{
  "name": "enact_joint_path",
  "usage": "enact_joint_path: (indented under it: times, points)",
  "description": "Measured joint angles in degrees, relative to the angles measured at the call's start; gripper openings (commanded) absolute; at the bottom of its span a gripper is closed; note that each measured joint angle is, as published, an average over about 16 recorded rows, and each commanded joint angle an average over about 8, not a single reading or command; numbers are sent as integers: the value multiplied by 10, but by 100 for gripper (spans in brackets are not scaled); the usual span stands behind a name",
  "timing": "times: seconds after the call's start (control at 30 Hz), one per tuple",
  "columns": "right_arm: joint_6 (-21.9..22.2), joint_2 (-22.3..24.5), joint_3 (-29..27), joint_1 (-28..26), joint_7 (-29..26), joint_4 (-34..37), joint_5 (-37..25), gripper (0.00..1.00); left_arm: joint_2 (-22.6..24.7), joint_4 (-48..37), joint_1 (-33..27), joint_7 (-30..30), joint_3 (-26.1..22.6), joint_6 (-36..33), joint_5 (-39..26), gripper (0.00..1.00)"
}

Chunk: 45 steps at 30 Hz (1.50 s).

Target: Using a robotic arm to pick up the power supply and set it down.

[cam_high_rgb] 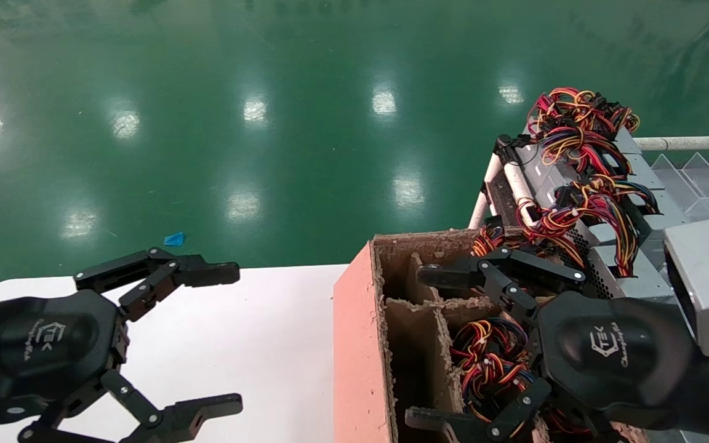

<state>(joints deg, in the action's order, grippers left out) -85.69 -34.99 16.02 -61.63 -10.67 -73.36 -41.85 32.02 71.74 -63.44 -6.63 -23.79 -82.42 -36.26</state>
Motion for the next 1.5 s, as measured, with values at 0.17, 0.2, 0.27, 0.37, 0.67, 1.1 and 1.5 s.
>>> enact_joint_path:
  times: [0.17,0.2,0.27,0.37,0.67,1.1,1.5]
  points:
    - [0,0,0,0,0,0,0,100,0,0,0,0,0,0,0,100]
    - [0,0,0,0,0,0,0,100,0,0,0,0,0,0,0,100]
    - [0,0,0,0,0,0,0,100,0,0,0,0,0,0,0,100]
    - [0,0,0,0,0,0,0,100,0,0,0,0,0,0,0,100]
    - [0,0,0,0,0,0,0,100,0,0,0,0,0,0,0,100]
    - [0,0,0,0,0,0,0,100,0,0,0,0,0,0,0,100]
    - [1,2,0,0,1,0,-3,100,0,0,0,0,0,0,0,3]
